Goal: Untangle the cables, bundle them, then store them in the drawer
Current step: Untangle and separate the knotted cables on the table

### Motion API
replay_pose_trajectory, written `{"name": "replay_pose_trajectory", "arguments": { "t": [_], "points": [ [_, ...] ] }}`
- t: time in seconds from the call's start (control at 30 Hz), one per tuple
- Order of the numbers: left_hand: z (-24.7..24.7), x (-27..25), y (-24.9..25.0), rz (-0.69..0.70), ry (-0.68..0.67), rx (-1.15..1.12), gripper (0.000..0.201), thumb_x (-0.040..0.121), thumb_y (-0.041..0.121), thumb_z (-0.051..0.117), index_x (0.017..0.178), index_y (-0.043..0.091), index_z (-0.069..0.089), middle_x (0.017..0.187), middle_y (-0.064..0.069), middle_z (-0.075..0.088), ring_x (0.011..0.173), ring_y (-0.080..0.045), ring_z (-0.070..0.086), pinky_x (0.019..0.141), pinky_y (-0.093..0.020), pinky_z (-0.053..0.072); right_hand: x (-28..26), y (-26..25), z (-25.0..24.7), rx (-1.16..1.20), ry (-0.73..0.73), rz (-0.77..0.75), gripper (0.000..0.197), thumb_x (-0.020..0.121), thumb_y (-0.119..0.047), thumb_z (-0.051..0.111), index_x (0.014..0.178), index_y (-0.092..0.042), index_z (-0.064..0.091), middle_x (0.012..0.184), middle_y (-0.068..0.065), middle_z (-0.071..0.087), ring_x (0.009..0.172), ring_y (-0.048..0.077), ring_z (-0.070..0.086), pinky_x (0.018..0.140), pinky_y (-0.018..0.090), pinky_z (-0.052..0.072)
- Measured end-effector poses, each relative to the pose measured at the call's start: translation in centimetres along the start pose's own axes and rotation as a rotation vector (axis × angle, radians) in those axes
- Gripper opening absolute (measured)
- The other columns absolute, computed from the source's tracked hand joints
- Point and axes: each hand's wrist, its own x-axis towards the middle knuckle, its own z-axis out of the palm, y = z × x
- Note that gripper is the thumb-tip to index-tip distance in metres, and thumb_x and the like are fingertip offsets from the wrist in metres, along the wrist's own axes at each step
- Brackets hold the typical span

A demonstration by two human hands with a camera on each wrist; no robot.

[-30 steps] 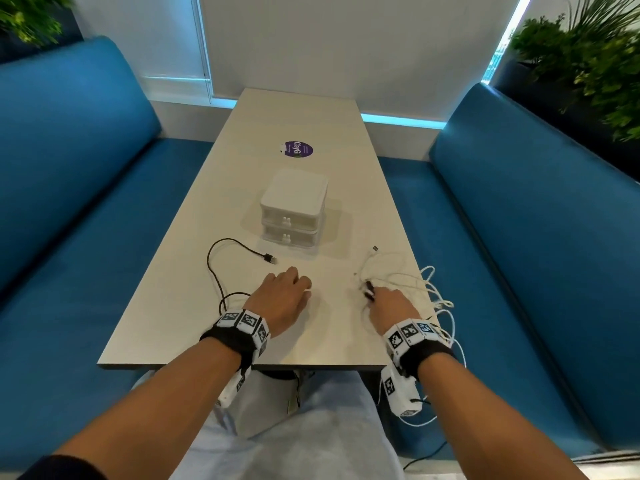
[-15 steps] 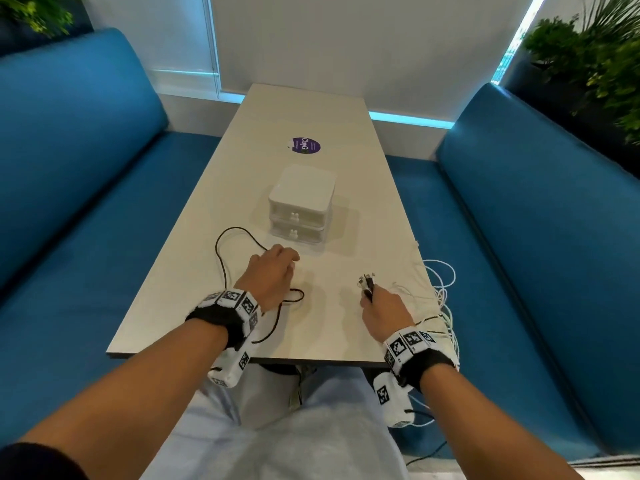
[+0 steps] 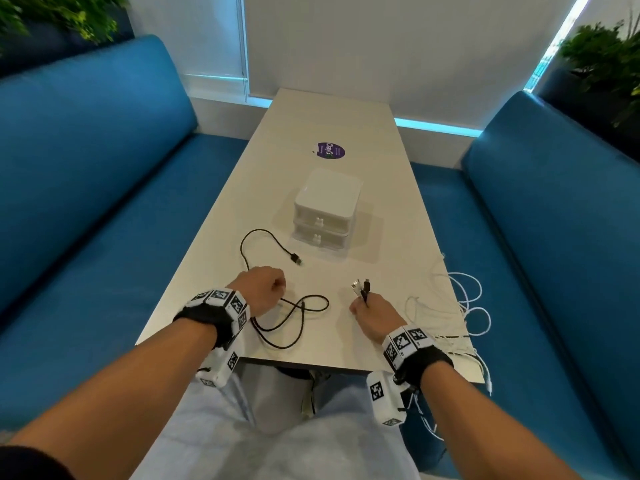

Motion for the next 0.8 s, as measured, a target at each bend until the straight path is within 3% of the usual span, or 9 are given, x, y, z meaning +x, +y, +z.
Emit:
{"name": "replay_pose_trajectory", "arguments": {
  "t": [0.13, 0.2, 0.3, 0.4, 0.5, 0.57, 0.63, 0.7, 0.8],
  "points": [
    [0.0, 0.1, 1.6, 0.051, 0.079, -0.014, 0.017, 0.099, 0.03, 0.048, 0.101, 0.02, 0.062, 0.102, 0.003, 0.062, 0.095, -0.022, 0.06, 0.089, -0.038, 0.047, 0.2, -0.1, 0.6, 0.027, -0.013, -0.04, 0.029, 0.102, -0.027, 0.038, 0.085, -0.023, 0.062, 0.092, 0.004, 0.066, 0.084, 0.023, 0.061, 0.081, 0.033, 0.047],
    [-0.3, 0.0, 2.1, 0.095, 0.13, -0.041, 0.016, 0.096, 0.034, 0.052, 0.087, 0.021, 0.056, 0.09, 0.004, 0.059, 0.086, -0.021, 0.057, 0.082, -0.039, 0.048, 0.2, -0.1, 0.9, 0.03, 0.001, -0.051, 0.029, 0.102, -0.025, 0.039, 0.085, -0.023, 0.063, 0.092, 0.004, 0.065, 0.088, 0.024, 0.062, 0.081, 0.031, 0.045],
    [-0.8, -0.9, 2.8, 0.178, 0.05, 0.061, 0.036, 0.092, 0.041, 0.055, 0.067, 0.016, 0.051, 0.072, -0.002, 0.058, 0.071, -0.024, 0.056, 0.067, -0.037, 0.048, 0.2, -0.3, 1.1, 0.009, -0.003, -0.066, 0.029, 0.103, -0.025, 0.039, 0.09, -0.02, 0.065, 0.093, 0.005, 0.065, 0.09, 0.026, 0.061, 0.081, 0.031, 0.043],
    [-0.6, -1.9, 4.5, 0.217, -0.077, 0.204, 0.05, 0.088, 0.051, 0.056, 0.057, 0.012, 0.05, 0.057, -0.003, 0.054, 0.058, -0.023, 0.055, 0.054, -0.031, 0.042, 0.3, -0.2, 1.1, -0.022, -0.007, -0.066, 0.027, 0.103, -0.027, 0.04, 0.094, -0.02, 0.065, 0.092, 0.004, 0.063, 0.088, 0.025, 0.06, 0.078, 0.03, 0.04],
    [0.2, -2.6, 6.0, 0.222, -0.151, 0.385, 0.047, 0.081, 0.062, 0.061, 0.061, 0.02, 0.052, 0.065, 0.002, 0.051, 0.059, -0.018, 0.05, 0.054, -0.028, 0.034, 0.3, -0.4, 1.2, -0.051, -0.013, -0.064, 0.026, 0.102, -0.028, 0.041, 0.095, -0.022, 0.066, 0.097, 0.005, 0.065, 0.091, 0.025, 0.06, 0.08, 0.03, 0.041],
    [0.9, -2.7, 6.3, 0.208, -0.175, 0.441, 0.044, 0.079, 0.062, 0.065, 0.075, 0.019, 0.059, 0.076, -0.001, 0.056, 0.066, -0.021, 0.056, 0.058, -0.029, 0.041, 0.0, -0.6, 1.1, -0.058, -0.024, -0.056, 0.024, 0.101, -0.027, 0.043, 0.096, -0.022, 0.066, 0.096, 0.004, 0.064, 0.091, 0.025, 0.06, 0.079, 0.031, 0.041],
    [1.2, -2.8, 6.5, 0.178, -0.184, 0.422, 0.033, 0.085, 0.049, 0.065, 0.09, 0.016, 0.064, 0.092, -0.007, 0.063, 0.079, -0.027, 0.062, 0.068, -0.033, 0.05, -0.4, -0.8, 1.1, -0.084, -0.039, -0.051, 0.024, 0.1, -0.027, 0.044, 0.099, -0.02, 0.066, 0.095, 0.002, 0.062, 0.087, 0.023, 0.058, 0.076, 0.031, 0.039],
    [1.3, -2.9, 6.5, 0.17, -0.2, 0.408, 0.021, 0.091, 0.029, 0.057, 0.102, 0.012, 0.064, 0.106, -0.012, 0.064, 0.093, -0.032, 0.063, 0.076, -0.035, 0.05, -0.7, -0.9, 0.9, -0.106, -0.058, -0.059, 0.026, 0.1, -0.028, 0.043, 0.102, -0.016, 0.065, 0.1, 0.006, 0.065, 0.089, 0.025, 0.06, 0.076, 0.033, 0.042],
    [1.5, -3.1, 6.3, 0.17, -0.3, 0.362, 0.019, 0.093, 0.023, 0.051, 0.108, 0.019, 0.062, 0.114, -0.008, 0.063, 0.101, -0.03, 0.06, 0.084, -0.036, 0.049, -1.1, -0.9, 0.5, -0.088, -0.107, -0.092, 0.022, 0.099, -0.028, 0.045, 0.093, -0.02, 0.065, 0.1, 0.006, 0.066, 0.09, 0.025, 0.06, 0.079, 0.034, 0.043]
  ]
}}
